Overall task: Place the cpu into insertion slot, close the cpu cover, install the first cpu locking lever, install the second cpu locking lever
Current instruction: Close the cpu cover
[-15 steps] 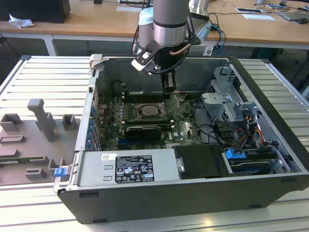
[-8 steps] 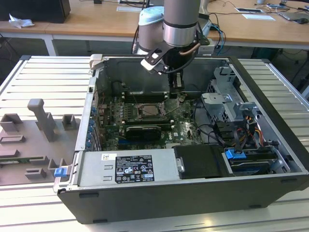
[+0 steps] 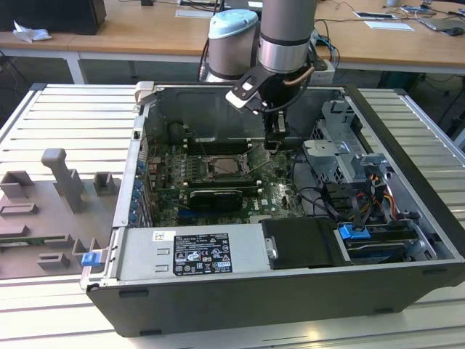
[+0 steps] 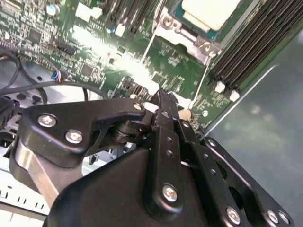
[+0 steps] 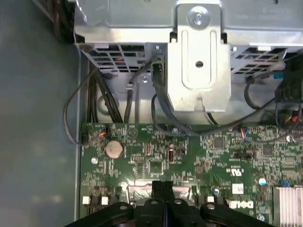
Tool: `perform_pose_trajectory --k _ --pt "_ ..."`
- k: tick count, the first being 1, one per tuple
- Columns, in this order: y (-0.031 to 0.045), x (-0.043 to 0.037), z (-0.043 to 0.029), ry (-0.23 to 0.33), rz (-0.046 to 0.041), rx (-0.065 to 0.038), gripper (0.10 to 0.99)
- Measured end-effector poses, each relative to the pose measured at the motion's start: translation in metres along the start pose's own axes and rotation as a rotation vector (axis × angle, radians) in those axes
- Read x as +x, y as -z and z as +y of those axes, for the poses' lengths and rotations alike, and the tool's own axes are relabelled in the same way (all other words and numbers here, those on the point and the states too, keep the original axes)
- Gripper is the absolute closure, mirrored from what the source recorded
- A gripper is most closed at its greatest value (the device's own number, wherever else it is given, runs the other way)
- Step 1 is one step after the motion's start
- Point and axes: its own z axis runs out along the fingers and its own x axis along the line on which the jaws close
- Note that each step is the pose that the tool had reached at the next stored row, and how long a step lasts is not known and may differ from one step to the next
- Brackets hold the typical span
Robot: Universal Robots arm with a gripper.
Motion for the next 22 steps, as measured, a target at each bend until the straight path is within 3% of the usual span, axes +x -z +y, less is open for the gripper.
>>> perform_pose_trajectory --k 8,16,20,22 --pt "-0.0026 0.0001 0.0134 0.000 0.0001 0.002 0.980" --pt "-0.0109 0.0002 0.0163 0.000 0.0002 0.004 0.980" --pt "-0.0106 0.0002 0.0149 0.000 0.0006 0.020 0.980" --pt "-0.0101 0.0002 0.0130 0.000 0.0003 0.023 0.980"
